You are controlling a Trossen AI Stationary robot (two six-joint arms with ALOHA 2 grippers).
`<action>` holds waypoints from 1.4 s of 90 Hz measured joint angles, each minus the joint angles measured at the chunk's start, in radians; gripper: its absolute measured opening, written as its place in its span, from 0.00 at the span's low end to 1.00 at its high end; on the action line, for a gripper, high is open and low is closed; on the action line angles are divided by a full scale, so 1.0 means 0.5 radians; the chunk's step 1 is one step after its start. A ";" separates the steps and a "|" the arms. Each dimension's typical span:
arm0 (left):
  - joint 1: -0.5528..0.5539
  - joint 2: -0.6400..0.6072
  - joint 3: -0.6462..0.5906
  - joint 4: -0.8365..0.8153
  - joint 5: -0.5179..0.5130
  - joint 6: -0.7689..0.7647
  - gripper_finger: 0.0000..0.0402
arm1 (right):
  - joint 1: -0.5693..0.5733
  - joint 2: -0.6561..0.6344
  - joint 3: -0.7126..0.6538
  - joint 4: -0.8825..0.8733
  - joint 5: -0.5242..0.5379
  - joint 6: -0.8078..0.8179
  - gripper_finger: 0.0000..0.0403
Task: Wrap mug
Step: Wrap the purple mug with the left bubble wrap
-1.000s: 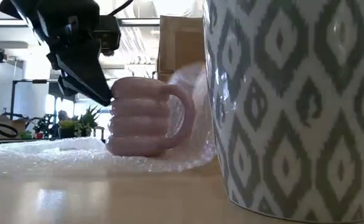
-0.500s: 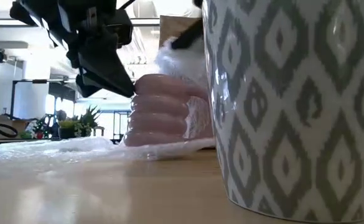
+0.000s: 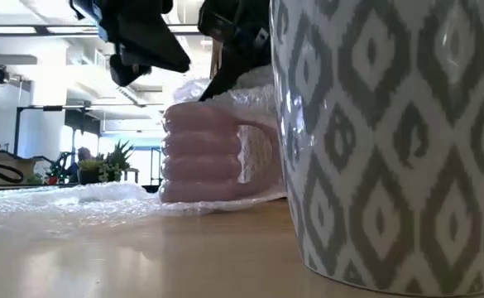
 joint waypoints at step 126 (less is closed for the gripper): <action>0.017 0.376 0.035 0.102 -0.008 0.175 0.05 | -0.013 -0.345 0.497 -1.021 0.209 -0.169 0.43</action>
